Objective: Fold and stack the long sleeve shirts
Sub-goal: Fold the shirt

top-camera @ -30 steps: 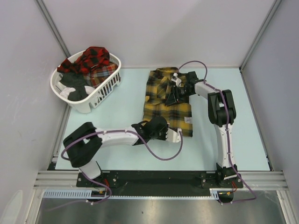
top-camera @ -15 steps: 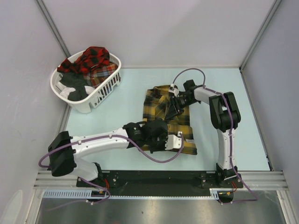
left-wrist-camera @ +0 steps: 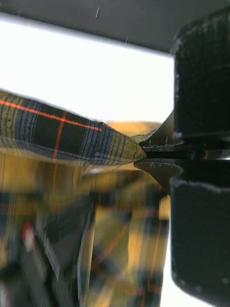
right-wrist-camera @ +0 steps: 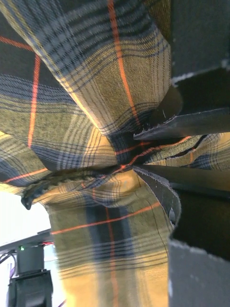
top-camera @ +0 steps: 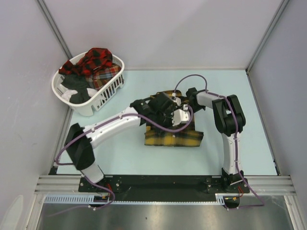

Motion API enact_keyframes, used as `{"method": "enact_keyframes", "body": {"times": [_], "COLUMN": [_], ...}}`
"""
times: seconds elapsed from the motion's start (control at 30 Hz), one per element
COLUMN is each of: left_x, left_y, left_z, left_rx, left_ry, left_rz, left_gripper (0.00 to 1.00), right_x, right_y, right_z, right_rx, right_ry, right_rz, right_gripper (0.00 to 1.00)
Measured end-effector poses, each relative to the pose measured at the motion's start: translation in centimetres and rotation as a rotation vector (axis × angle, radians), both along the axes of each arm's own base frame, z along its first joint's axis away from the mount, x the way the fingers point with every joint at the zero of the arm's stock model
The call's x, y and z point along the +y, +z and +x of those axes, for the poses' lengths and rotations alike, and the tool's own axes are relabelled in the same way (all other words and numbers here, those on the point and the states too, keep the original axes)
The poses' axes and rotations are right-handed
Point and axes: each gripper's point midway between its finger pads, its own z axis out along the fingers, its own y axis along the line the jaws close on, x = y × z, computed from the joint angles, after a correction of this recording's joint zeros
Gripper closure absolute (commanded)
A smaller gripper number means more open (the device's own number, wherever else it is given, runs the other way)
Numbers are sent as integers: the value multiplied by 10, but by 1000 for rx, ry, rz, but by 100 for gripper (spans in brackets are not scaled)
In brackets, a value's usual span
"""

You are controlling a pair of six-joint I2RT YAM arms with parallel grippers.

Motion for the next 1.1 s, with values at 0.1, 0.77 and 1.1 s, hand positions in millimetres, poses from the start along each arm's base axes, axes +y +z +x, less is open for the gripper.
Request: {"method": "enact_keyframes", "body": {"times": [0.1,0.77,1.1], "left_x": [-4,1,0], "left_y": [-2,-65,-120], "left_z": [38,147,178], "left_rx": [-24,-43,15], "left_ry": [14,-18,0], "left_rz": [10,57,66], "left_gripper": [100,85,51], "right_x": [0,-103,-148], "right_y": [0,60,53], "right_z": [-2,117,111], "right_rx": [4,-191,-111], "right_ry": [9,-238,-339], "right_rz": [5,-3,-21], "right_gripper": [71,25,20]}}
